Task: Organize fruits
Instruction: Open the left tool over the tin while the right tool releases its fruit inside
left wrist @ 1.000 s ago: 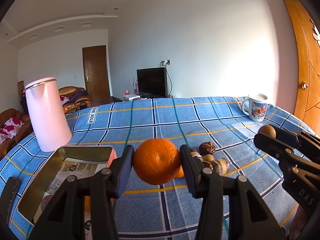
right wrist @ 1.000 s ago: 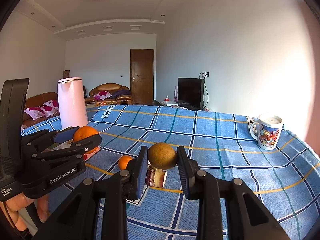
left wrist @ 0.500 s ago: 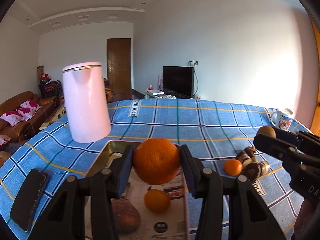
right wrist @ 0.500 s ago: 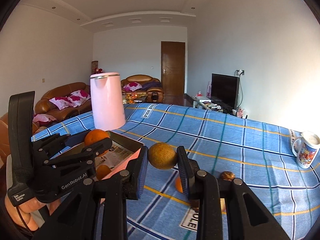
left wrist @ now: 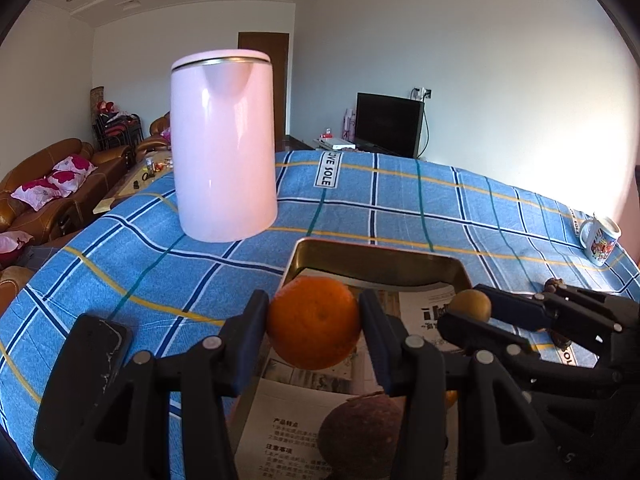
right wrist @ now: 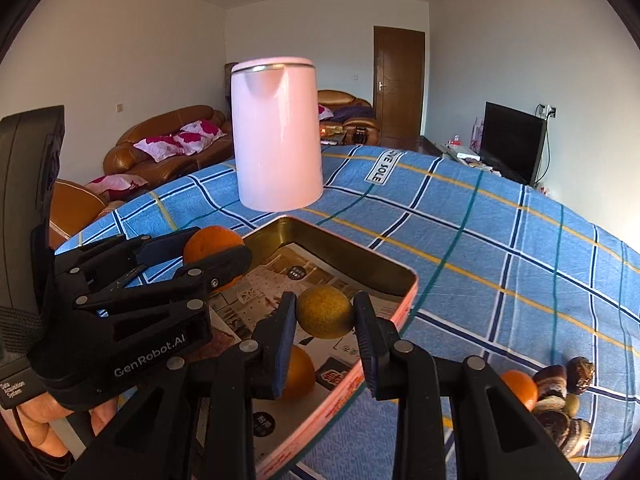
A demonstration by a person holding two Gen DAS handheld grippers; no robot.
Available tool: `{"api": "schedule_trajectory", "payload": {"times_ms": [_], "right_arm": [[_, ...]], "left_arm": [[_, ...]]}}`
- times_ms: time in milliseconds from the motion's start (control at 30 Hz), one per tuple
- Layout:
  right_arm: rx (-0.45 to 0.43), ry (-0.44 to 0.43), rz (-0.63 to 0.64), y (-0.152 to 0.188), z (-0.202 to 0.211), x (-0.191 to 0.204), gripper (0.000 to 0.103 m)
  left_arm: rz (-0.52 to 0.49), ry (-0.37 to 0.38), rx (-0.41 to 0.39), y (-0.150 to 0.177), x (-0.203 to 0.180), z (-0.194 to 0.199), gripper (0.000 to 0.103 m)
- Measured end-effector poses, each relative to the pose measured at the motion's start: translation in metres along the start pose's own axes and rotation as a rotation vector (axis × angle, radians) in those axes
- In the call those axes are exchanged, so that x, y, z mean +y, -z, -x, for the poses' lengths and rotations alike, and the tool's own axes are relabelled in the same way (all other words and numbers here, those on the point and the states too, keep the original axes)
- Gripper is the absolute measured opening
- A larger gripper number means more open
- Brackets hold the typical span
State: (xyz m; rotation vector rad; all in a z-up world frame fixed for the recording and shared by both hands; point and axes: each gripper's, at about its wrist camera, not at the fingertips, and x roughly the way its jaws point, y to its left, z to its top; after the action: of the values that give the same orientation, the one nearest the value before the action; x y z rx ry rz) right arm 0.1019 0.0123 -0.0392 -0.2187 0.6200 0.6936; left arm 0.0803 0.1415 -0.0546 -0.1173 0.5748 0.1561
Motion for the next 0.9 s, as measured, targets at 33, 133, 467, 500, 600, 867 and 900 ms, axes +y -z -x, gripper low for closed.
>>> {"api": "schedule_trajectory", "payload": {"times_ms": [33, 133, 467, 500, 600, 867, 900], "right_arm": [[0.014, -0.004, 0.004, 0.000, -0.005, 0.002, 0.031], [0.051, -0.022, -0.003, 0.000, -0.016, 0.006, 0.031], [-0.013, 0.013, -0.083, 0.016, 0.040, -0.033, 0.058], [-0.028, 0.026, -0.094, 0.021, 0.051, -0.043, 0.058], [-0.025, 0.154, -0.145, 0.041, 0.078, -0.082, 0.059], [0.068, 0.274, -0.362, 0.086, 0.098, -0.171, 0.059], [0.071, 0.267, -0.358, 0.087, 0.097, -0.171, 0.059]], "left_arm": [[0.007, 0.000, 0.010, 0.000, 0.002, -0.001, 0.049], [0.029, 0.012, 0.011, 0.000, 0.008, 0.000, 0.050], [0.008, 0.017, -0.077, -0.003, -0.015, 0.030, 0.074], [-0.002, 0.024, -0.087, -0.004, -0.022, 0.034, 0.077], [-0.042, 0.060, -0.102, -0.003, -0.048, 0.041, 0.079], [-0.159, 0.144, -0.062, 0.006, -0.121, 0.033, 0.079], [-0.171, 0.148, -0.057, 0.007, -0.127, 0.032, 0.079]]}}
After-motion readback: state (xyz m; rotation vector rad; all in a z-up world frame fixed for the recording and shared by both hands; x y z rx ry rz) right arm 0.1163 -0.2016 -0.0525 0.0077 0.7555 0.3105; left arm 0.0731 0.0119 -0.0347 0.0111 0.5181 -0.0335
